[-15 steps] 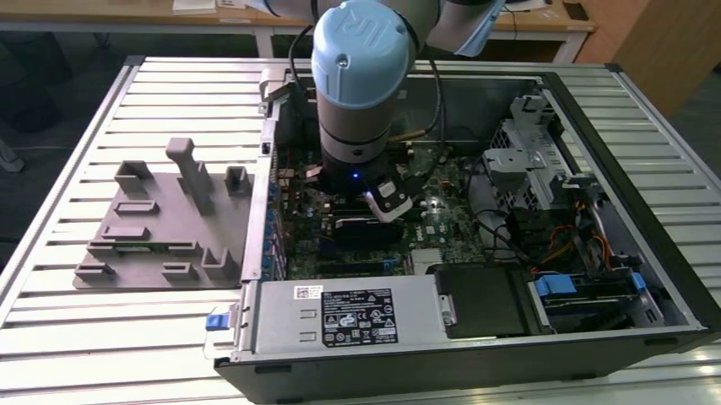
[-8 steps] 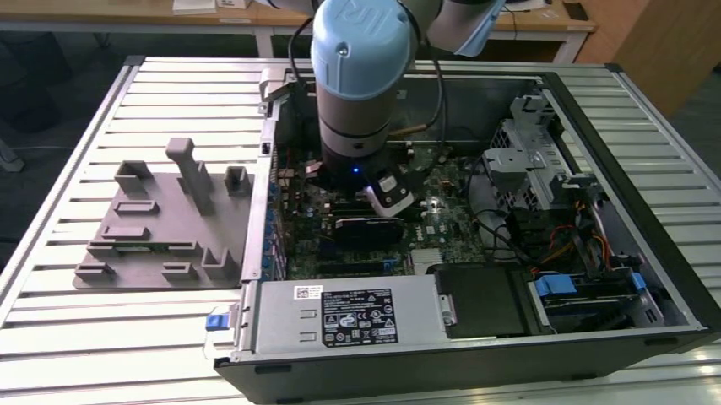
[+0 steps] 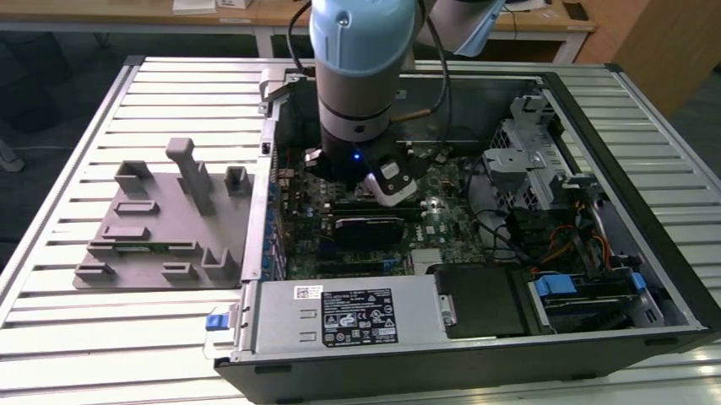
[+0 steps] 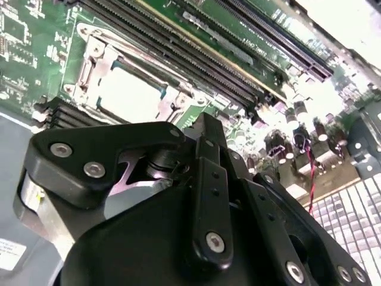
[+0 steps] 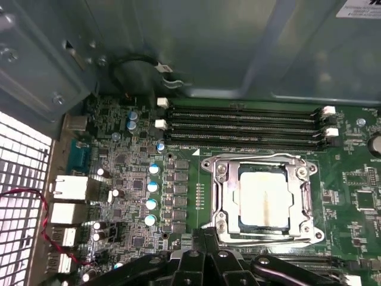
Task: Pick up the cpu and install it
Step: 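Install the second cpu locking lever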
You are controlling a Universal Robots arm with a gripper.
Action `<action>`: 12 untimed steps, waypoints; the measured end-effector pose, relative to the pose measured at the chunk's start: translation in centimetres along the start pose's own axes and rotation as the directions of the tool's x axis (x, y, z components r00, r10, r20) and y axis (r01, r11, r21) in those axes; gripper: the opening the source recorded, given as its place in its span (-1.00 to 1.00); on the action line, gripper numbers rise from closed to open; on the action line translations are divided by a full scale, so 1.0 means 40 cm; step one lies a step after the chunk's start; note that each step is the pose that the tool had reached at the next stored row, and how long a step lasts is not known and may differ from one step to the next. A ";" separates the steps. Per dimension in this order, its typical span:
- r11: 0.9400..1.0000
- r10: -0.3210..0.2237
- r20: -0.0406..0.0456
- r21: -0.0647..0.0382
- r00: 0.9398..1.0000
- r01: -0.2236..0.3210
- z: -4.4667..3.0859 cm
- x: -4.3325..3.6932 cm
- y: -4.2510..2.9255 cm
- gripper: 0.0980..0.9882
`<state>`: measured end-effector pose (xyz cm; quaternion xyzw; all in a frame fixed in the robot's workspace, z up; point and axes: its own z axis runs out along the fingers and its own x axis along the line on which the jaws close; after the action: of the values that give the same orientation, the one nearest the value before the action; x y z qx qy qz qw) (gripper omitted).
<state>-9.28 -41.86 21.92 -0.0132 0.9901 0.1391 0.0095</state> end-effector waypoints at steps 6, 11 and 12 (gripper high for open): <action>0.999 0.024 0.006 0.038 1.000 -0.024 0.000 -0.008 0.001 -0.98; 0.998 0.036 0.010 0.046 0.999 -0.036 0.003 -0.030 0.007 -0.98; 0.998 0.038 0.010 0.048 0.999 -0.038 0.004 -0.033 0.009 -0.98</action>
<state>-7.95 -41.44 21.89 0.0064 0.9932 0.1154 0.0117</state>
